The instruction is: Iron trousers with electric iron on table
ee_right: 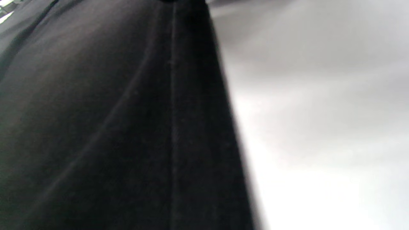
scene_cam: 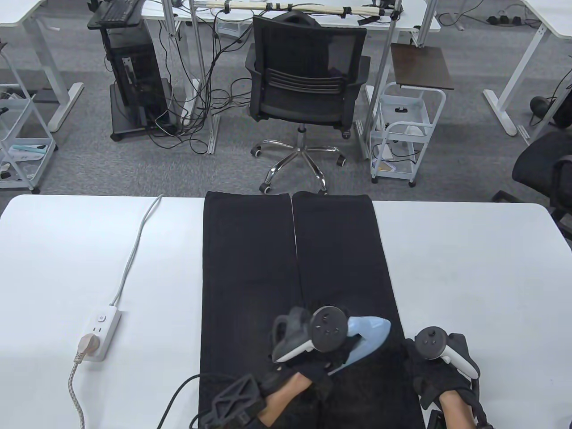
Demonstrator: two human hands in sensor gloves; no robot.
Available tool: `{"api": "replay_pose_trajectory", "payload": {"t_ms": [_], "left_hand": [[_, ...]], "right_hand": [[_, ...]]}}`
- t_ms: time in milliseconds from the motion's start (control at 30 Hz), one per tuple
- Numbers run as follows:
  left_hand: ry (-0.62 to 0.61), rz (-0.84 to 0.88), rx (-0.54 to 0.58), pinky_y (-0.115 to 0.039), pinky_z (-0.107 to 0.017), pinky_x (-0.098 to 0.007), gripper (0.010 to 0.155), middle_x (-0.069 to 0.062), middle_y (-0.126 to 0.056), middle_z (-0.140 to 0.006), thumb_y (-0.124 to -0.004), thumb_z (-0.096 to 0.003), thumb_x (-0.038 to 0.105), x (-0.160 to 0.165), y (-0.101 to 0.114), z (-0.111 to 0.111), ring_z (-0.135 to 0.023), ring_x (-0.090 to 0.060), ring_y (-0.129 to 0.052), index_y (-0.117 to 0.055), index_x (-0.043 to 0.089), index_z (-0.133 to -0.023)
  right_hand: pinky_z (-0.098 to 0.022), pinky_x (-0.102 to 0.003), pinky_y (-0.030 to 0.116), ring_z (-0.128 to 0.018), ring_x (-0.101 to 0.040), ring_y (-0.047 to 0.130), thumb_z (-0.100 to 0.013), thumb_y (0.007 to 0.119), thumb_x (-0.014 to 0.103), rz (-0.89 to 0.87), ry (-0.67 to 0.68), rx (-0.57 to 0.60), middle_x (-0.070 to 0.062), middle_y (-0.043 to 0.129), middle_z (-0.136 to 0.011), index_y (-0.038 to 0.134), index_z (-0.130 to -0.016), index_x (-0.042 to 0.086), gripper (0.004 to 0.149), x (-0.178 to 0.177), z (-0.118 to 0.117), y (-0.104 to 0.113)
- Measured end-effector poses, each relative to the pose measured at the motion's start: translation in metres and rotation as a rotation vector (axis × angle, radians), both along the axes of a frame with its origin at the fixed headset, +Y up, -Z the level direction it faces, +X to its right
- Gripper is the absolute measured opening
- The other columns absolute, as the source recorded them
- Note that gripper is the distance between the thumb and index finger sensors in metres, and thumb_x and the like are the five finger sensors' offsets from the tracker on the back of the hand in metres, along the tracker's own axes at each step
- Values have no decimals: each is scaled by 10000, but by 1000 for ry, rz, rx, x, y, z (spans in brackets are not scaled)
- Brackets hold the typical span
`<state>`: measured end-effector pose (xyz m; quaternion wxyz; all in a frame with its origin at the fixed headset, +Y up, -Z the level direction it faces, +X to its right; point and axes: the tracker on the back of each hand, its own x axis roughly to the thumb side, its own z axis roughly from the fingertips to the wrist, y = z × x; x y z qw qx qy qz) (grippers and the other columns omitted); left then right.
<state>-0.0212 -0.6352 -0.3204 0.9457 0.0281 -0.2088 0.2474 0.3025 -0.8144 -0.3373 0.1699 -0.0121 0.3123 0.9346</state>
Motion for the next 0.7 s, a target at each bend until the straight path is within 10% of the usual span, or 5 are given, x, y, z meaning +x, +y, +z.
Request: {"api": "replay_pose_trajectory", "payload": {"t_ms": [367, 700], "left_hand": [[381, 211, 76, -881, -436, -447, 411, 18, -949, -477, -817, -571, 411, -205, -12, 14, -348, -149, -1008, -748, 86, -813], [462, 125, 80, -885, -437, -447, 409, 21, -951, -470, -822, -562, 412, -243, -72, 10, -342, -145, -1010, -754, 92, -808]], "right_hand": [[-632, -784, 261, -1002, -534, 30, -625, 485, 301, 67, 23, -4, -211, -27, -1133, 115, -1122, 144, 640, -7, 1, -2], [-645, -774, 316, -1018, -566, 140, -623, 482, 321, 208, 6, 46, -229, 24, -1146, 101, -1118, 140, 650, -26, -1, 2]]}}
